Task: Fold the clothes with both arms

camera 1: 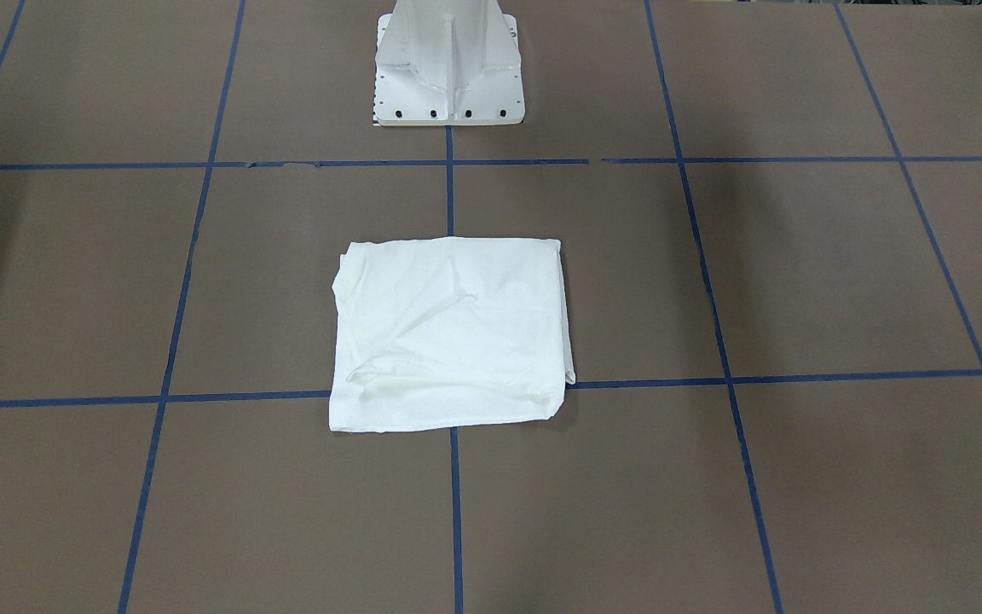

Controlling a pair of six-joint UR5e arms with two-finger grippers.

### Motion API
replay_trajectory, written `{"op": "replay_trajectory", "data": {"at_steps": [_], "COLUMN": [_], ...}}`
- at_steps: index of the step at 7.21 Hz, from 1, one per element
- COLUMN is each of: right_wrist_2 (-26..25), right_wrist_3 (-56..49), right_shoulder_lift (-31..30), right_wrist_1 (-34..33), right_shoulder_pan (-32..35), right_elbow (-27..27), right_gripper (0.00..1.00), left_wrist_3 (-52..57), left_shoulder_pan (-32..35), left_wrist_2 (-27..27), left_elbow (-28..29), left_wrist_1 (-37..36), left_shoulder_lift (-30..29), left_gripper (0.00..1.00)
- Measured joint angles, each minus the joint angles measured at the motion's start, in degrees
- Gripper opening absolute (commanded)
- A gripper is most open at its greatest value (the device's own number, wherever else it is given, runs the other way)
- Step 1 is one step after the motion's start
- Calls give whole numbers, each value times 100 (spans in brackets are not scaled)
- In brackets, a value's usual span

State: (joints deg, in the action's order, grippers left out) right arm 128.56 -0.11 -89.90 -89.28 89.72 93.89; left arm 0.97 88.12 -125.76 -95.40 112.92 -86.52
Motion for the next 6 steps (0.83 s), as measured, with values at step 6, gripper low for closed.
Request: {"op": "replay_trajectory", "data": {"at_steps": [6], "right_wrist_2": [366], "right_wrist_3": [165], "right_shoulder_lift": [-26], "right_wrist_1": [-7], "right_shoulder_pan": [-6], "right_elbow": [-24], "right_gripper": [100], "left_wrist_3": [34], "left_shoulder_pan": [210], "left_wrist_2": [-50], "left_elbow": [145], "left_wrist_1": [-1475], "left_shoulder_lift": [-117], "left_gripper": [100]}}
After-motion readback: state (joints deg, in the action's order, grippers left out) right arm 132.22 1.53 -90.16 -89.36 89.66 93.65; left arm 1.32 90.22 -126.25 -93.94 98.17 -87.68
